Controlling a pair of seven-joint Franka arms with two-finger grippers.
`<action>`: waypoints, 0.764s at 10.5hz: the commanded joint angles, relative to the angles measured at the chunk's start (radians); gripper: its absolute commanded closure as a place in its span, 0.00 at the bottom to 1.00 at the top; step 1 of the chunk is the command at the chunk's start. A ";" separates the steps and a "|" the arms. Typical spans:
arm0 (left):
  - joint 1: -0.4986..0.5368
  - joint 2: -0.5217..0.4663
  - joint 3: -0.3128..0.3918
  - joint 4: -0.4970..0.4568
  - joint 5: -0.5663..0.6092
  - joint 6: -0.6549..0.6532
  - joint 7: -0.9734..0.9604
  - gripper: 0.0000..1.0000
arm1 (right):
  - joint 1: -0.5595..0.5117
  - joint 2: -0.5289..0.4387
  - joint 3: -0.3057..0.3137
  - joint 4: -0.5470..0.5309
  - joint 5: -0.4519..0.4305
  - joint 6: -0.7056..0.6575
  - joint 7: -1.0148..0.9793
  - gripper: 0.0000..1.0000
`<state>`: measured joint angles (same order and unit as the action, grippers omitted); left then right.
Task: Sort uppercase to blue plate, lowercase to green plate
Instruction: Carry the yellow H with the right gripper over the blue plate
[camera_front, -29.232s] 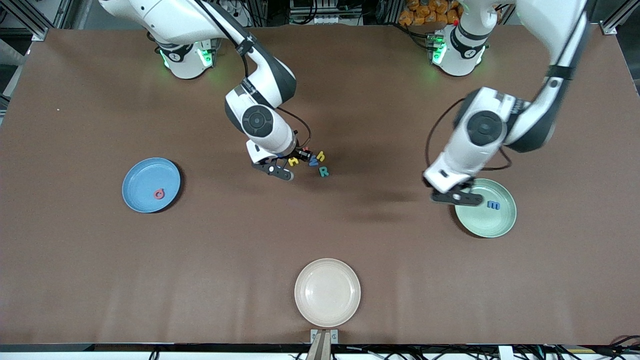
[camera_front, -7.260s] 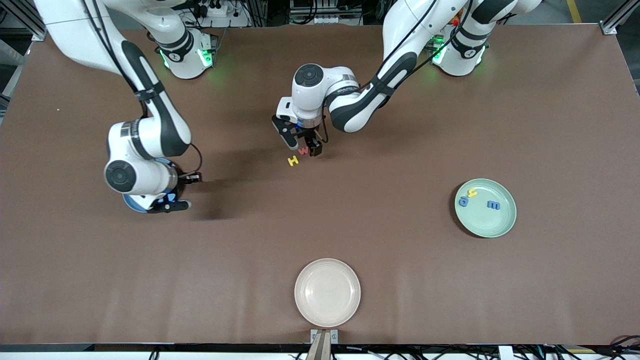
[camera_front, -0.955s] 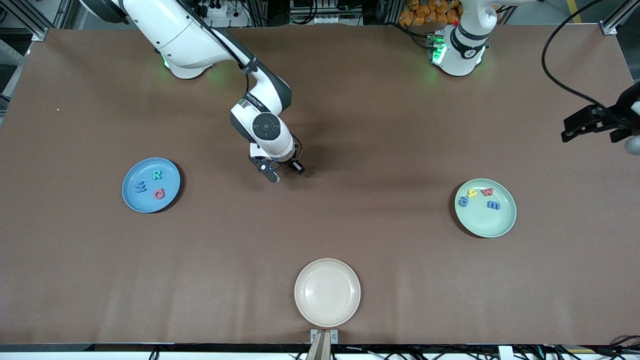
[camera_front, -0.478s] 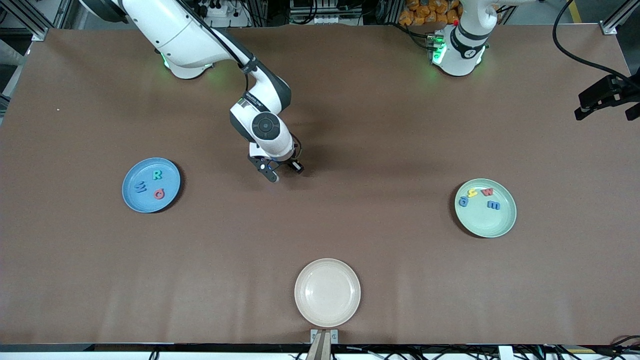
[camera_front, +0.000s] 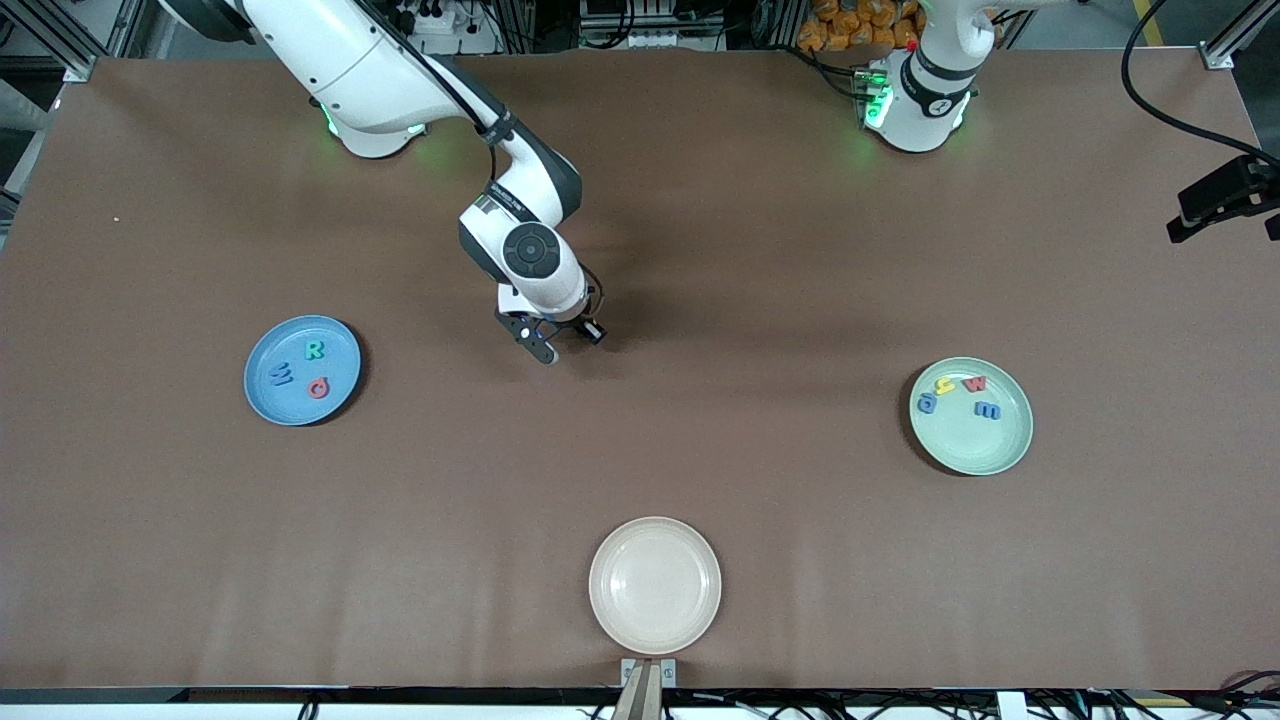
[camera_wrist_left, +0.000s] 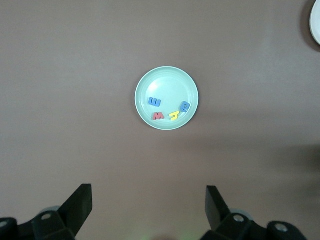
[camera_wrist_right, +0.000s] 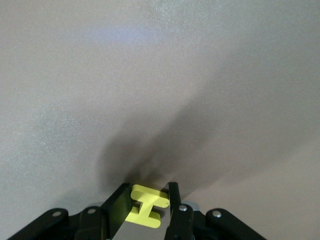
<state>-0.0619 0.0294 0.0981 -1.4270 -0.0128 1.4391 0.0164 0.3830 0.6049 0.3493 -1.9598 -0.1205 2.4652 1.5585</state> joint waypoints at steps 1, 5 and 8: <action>-0.006 0.014 -0.006 0.000 -0.019 0.001 0.011 0.00 | -0.021 0.004 0.008 -0.031 -0.011 0.012 -0.015 0.69; -0.004 0.014 -0.005 0.000 -0.019 0.001 0.011 0.00 | -0.024 -0.005 0.010 -0.027 -0.011 0.003 -0.024 0.70; -0.006 0.015 -0.006 0.000 -0.019 0.009 0.010 0.00 | -0.050 -0.013 0.013 -0.027 -0.011 -0.002 -0.067 0.70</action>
<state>-0.0678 0.0495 0.0904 -1.4272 -0.0129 1.4420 0.0164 0.3700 0.6045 0.3501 -1.9599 -0.1205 2.4633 1.5226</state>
